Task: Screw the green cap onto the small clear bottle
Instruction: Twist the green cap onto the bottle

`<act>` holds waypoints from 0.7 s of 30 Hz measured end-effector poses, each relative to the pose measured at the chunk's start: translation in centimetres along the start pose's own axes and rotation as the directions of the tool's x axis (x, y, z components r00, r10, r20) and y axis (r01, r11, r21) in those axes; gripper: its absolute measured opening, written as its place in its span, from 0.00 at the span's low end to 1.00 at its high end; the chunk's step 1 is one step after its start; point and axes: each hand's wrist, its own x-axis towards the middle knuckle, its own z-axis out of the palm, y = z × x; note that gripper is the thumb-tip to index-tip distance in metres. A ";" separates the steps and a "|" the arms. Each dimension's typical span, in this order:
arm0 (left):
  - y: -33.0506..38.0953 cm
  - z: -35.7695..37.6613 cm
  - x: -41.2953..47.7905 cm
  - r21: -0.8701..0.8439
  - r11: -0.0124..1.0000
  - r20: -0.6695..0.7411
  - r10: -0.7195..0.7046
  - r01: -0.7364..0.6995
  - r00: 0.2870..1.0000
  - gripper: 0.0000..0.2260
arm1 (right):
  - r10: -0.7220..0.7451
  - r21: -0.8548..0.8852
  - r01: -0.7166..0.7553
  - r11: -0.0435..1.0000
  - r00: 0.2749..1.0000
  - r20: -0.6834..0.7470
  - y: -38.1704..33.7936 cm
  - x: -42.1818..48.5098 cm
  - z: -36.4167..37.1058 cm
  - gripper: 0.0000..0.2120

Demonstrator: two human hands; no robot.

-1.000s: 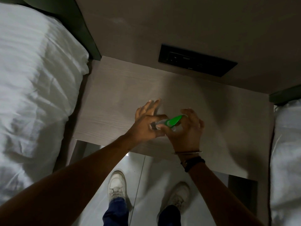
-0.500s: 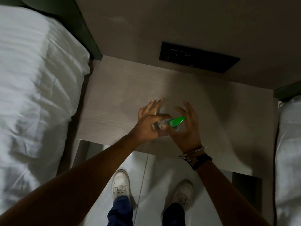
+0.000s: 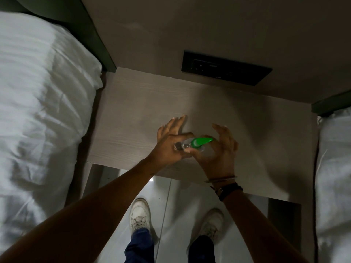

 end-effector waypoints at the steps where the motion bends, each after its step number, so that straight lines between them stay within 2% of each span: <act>1: 0.1 0.1 0.0 -0.005 1.000 -0.009 -0.008 0.008 1.000 0.21 | 0.008 0.003 -0.008 1.000 1.000 0.011 0.2 -0.2 -0.6 0.34; 3: -0.1 0.4 0.0 -0.015 1.000 -0.018 -0.019 0.018 1.000 0.23 | -0.048 0.024 0.048 0.999 0.999 0.024 0.5 -0.4 -1.9 0.34; 6: -0.7 0.8 -0.1 -0.012 1.000 -0.035 -0.007 0.007 0.999 0.23 | -0.195 -0.049 0.197 0.979 0.980 0.044 0.1 0.1 -3.4 0.19; 9: -0.9 1.2 -0.3 -0.004 1.000 -0.049 -0.023 0.023 0.999 0.23 | -0.205 -0.179 0.207 0.962 0.978 0.028 -1.2 1.2 -4.0 0.13; 13: -0.1 1.3 -0.4 0.010 0.995 -0.058 -0.103 0.104 0.993 0.22 | -0.144 -0.340 0.143 0.929 0.989 0.023 -3.5 1.2 -3.4 0.16; 16: 0.0 1.1 -0.4 -0.021 0.996 -0.069 -0.088 0.087 0.994 0.20 | -0.067 -0.351 0.054 0.935 0.997 -0.024 -4.2 0.7 -2.7 0.15; 21: 0.0 1.2 -0.2 0.025 0.993 -0.056 -0.113 0.115 0.992 0.19 | 0.027 -0.304 -0.050 0.952 0.997 -0.078 -4.5 0.0 -2.0 0.15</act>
